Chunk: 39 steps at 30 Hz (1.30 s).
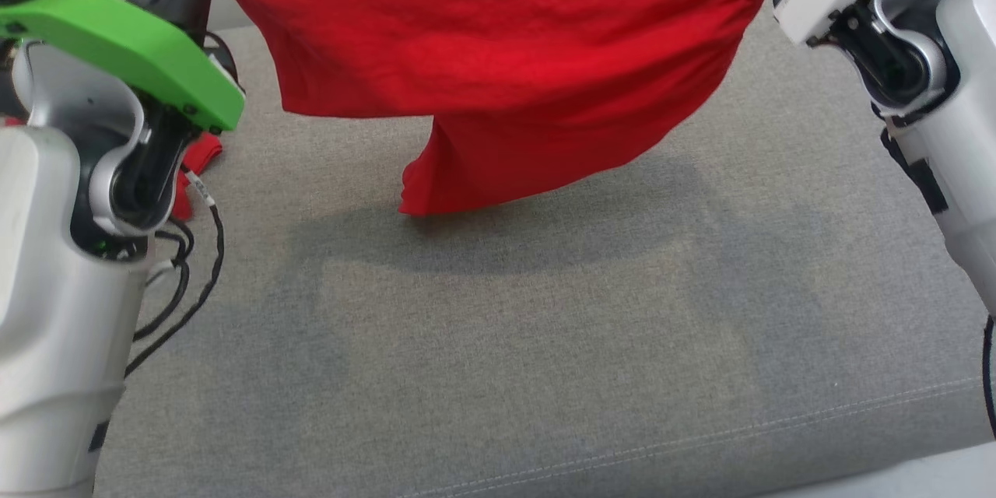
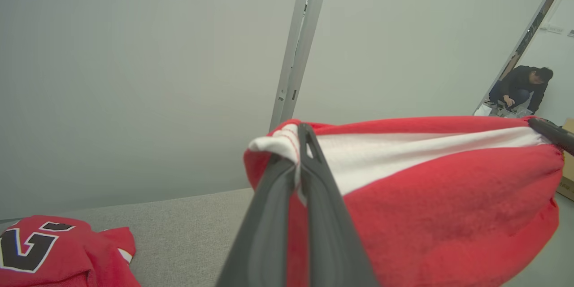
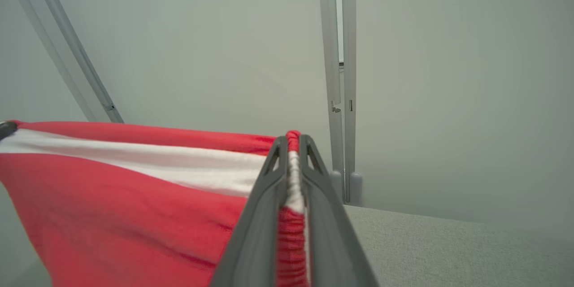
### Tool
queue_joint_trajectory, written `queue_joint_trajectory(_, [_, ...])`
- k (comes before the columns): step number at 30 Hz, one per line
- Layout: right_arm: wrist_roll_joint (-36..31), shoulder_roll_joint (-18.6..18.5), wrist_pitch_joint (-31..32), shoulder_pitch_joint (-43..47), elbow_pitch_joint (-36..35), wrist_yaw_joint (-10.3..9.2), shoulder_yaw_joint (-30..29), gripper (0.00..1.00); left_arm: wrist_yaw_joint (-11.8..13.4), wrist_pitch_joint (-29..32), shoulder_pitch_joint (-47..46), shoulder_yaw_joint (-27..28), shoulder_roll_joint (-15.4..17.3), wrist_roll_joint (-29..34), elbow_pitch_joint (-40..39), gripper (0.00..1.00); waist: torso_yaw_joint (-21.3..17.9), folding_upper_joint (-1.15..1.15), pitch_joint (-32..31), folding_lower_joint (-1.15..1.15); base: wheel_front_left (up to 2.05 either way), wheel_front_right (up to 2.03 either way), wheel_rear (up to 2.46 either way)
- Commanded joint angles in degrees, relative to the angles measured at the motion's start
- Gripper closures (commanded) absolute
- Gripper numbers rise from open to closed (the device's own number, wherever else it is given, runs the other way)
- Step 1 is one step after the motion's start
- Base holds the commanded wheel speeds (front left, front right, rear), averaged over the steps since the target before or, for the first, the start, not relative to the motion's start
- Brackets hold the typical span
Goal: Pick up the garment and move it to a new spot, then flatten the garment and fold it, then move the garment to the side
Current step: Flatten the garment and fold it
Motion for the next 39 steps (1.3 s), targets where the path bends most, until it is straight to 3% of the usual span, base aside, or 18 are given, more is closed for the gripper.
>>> queue_joint_trajectory(1, [-0.74, 0.07, -0.05, -1.19, 1.05, -0.14, -0.64, 1.00, 0.40, 0.13, -1.55, 0.29, 0.07, 0.13, 0.86, 1.00, 0.04, 0.00, 2.06, 0.00, 0.00, 0.00, 0.00])
queue_joint_trajectory(7, [-9.14, 7.27, -5.39, -11.85, 12.59, -0.14, -3.03, 1.00, -0.34, -3.64, -13.18, -0.70, -1.52, 4.46, 11.83, 1.00, -0.21, 0.00, 7.02, 0.00, 0.00, 0.00, 0.00])
queue_joint_trajectory(14, [-20.32, 12.92, -20.75, -24.25, 24.14, -0.14, -8.24, 1.00, -3.73, -22.68, -27.38, 0.03, -4.16, 10.98, 21.13, 1.00, -0.51, 0.00, 12.83, 0.00, 0.00, 0.00, 0.00])
queue_joint_trajectory(16, [-22.15, 14.41, -22.21, -24.60, 26.21, -0.14, -9.24, 1.00, -4.92, -27.56, -28.42, 0.39, -5.54, 11.23, 23.65, 1.00, -0.42, 0.00, 14.36, 0.00, 0.00, 0.00, 0.00])
queue_joint_trajectory(20, [-23.23, 16.52, -22.94, -19.36, 27.83, -0.12, -6.86, 1.00, -8.97, -31.10, -24.30, -1.58, -7.77, 12.13, 28.81, 1.00, 0.27, 0.00, 17.44, 0.00, 0.00, 0.00, 0.00])
queue_joint_trajectory(26, [-19.61, 15.91, -23.00, -10.08, 22.82, -0.12, -3.24, 1.00, -11.70, -32.03, -15.03, -0.23, -8.71, 11.23, 28.67, 1.00, 0.77, 0.00, 19.21, 0.00, 0.00, 0.00, 0.00])
queue_joint_trajectory(39, [-15.94, 9.51, -22.99, 8.33, 4.55, -0.11, 3.15, 1.00, -13.51, -31.92, 9.61, 9.25, -11.57, 15.42, 10.29, 1.00, 1.80, 0.00, 14.39, 0.00, 0.00, 0.00, 0.00])
